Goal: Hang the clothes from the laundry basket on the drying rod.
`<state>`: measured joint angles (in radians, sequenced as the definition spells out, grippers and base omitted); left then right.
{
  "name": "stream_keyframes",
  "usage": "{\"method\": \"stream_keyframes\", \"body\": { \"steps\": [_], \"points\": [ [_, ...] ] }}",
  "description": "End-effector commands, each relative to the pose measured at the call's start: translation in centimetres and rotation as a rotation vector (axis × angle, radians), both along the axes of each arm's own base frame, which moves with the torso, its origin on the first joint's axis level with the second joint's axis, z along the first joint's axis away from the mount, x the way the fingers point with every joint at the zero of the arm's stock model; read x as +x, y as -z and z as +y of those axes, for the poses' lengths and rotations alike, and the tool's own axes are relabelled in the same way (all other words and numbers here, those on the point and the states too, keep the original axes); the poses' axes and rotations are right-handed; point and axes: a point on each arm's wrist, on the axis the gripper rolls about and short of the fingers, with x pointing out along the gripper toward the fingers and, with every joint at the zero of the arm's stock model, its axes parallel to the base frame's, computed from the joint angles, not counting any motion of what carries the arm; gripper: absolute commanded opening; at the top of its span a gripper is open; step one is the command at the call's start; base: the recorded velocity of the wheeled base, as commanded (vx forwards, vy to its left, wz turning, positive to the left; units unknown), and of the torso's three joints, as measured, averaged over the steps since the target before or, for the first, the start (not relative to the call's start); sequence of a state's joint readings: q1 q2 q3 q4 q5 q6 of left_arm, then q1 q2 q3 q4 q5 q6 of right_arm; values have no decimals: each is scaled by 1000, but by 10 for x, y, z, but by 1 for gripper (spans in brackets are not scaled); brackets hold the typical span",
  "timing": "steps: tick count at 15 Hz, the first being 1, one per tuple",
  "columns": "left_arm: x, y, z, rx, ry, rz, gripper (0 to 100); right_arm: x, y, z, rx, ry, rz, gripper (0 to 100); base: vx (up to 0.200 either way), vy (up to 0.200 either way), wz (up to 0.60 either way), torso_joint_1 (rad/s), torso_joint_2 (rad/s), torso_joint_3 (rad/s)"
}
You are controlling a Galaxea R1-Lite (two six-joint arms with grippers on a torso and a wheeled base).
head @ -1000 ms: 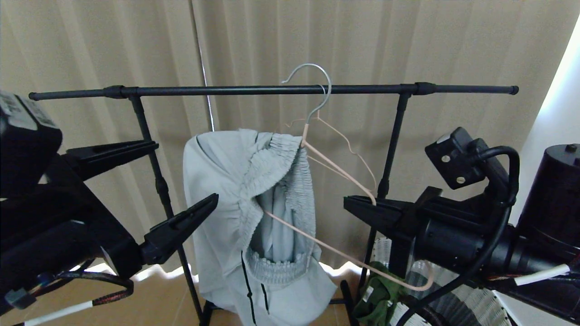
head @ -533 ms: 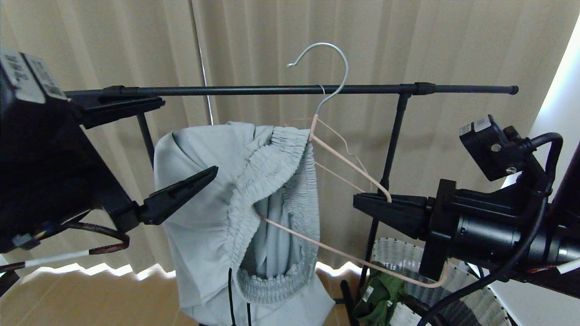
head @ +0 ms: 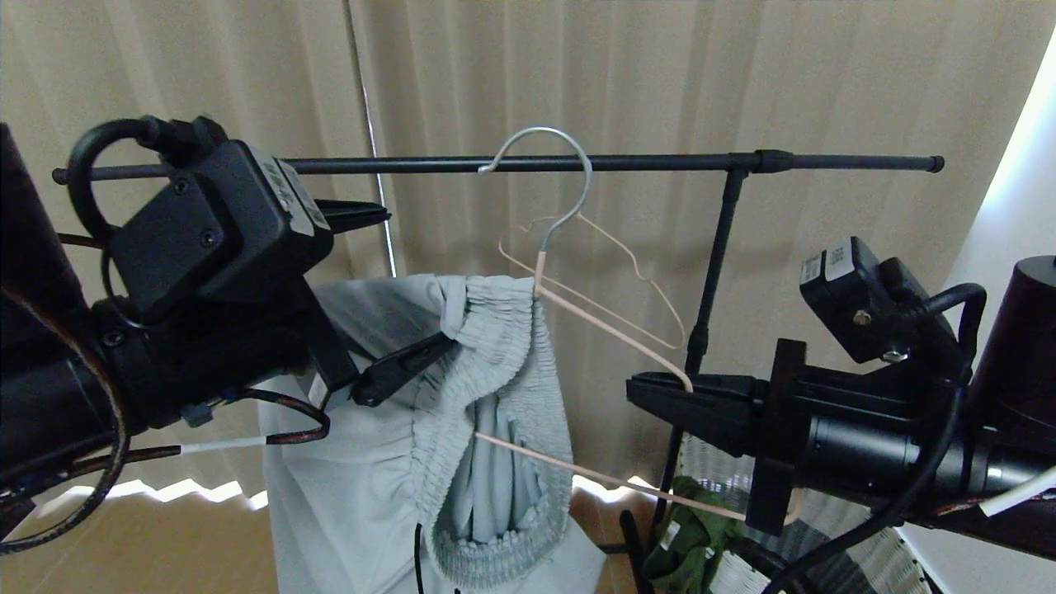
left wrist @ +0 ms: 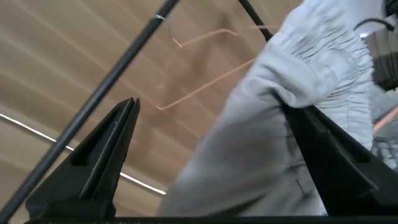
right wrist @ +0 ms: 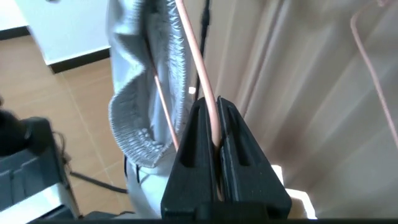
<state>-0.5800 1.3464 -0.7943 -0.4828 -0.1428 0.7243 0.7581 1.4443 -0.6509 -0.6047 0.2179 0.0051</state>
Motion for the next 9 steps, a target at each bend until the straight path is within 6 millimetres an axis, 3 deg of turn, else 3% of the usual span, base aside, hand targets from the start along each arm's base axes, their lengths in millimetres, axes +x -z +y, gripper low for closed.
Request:
{"method": "stream_keyframes", "body": {
  "steps": [1,7,8,9],
  "points": [
    [8,9,-4,21,-3,32,100,-3,5,-1,-13,-29,-3,0,0,0,0,0,0,0],
    [7,13,-4,32,-1,40,100,-10,4,-7,-10,-66,-19,0,0,0,0,0,0,0],
    [7,14,-4,34,-1,44,0,-11,4,-7,-9,-77,-19,0,0,0,0,0,0,0],
    [7,16,-4,37,2,50,0,-12,5,-9,-8,-81,-18,0,0,0,0,0,0,0]
  ]
}}
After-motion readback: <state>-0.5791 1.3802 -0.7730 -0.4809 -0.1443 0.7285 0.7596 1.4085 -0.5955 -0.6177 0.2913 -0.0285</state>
